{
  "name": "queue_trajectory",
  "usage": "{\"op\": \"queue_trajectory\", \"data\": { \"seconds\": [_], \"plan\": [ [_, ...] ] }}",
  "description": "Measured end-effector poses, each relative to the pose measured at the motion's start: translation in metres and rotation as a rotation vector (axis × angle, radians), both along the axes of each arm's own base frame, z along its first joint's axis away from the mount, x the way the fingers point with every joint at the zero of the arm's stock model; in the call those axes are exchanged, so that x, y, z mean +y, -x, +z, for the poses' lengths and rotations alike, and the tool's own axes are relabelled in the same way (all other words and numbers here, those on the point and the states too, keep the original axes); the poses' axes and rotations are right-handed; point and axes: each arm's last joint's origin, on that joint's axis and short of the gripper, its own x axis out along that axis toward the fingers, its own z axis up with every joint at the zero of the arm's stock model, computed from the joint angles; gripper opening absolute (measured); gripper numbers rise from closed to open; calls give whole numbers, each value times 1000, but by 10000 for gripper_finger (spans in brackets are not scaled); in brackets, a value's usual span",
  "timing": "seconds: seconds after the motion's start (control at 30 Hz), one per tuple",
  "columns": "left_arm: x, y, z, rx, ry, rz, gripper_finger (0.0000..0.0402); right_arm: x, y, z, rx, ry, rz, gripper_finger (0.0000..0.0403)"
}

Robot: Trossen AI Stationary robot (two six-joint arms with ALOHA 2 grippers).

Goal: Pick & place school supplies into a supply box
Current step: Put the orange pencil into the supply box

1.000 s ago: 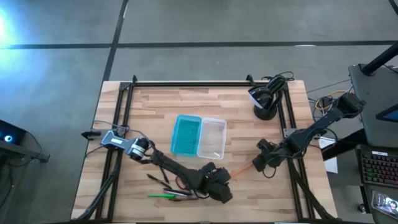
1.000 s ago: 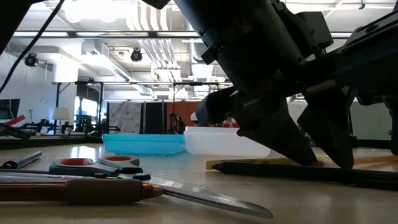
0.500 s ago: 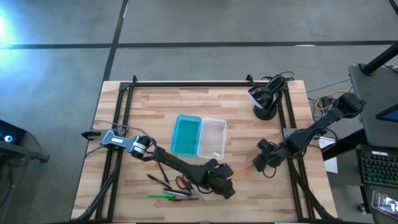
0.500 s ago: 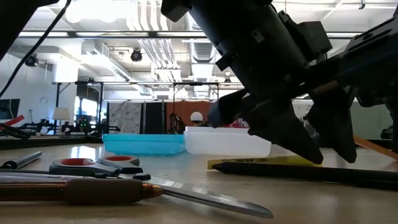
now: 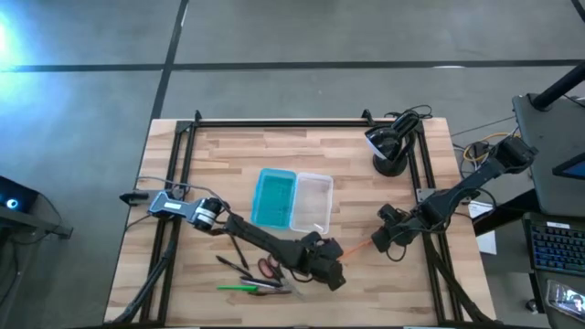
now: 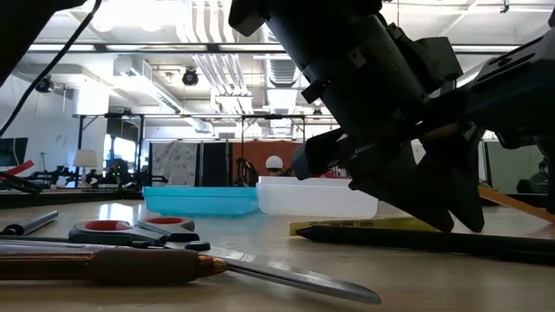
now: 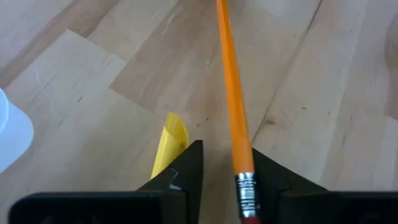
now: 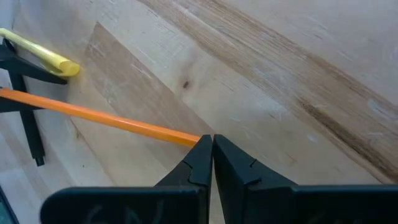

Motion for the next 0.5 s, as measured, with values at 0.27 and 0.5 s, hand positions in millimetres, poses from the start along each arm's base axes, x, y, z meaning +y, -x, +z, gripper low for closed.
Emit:
{"op": "queue_trajectory", "data": {
  "seconds": [0.27,0.5],
  "plan": [
    [-1,-3,7,0,36,-28,23,0,0,0,0,0,5,9],
    [0,1,14,67,15,-24,3,2,-3,11,-53,-2,29,9]
  ]
}}
